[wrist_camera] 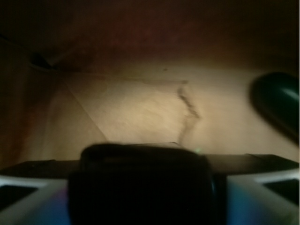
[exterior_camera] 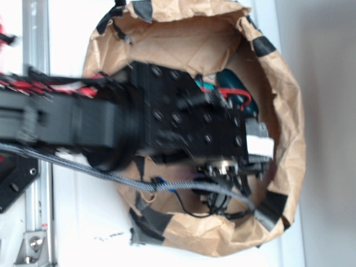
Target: Grab the black box.
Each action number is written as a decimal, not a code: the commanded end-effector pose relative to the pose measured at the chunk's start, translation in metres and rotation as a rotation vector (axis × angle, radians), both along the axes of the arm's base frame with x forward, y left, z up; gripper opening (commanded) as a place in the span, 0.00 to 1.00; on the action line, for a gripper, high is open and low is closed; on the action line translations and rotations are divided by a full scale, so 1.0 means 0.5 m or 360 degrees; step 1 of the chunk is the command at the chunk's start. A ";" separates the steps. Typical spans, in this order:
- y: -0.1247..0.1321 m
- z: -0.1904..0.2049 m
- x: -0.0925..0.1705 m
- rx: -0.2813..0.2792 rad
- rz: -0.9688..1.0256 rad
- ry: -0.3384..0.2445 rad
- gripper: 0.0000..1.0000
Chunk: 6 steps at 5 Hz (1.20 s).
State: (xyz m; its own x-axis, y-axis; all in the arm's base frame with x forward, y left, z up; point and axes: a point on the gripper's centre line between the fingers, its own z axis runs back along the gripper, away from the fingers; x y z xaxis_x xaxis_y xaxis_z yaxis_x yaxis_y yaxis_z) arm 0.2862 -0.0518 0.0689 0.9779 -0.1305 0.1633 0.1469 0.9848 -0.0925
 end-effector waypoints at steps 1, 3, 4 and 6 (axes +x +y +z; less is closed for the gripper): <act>0.102 0.169 -0.055 0.0040 0.0312 -0.0164 0.00; 0.087 0.231 -0.081 0.0077 0.0290 -0.0186 0.00; 0.093 0.258 -0.088 0.0104 0.0327 -0.0215 0.00; 0.092 0.278 -0.081 0.0095 0.0303 -0.0185 0.00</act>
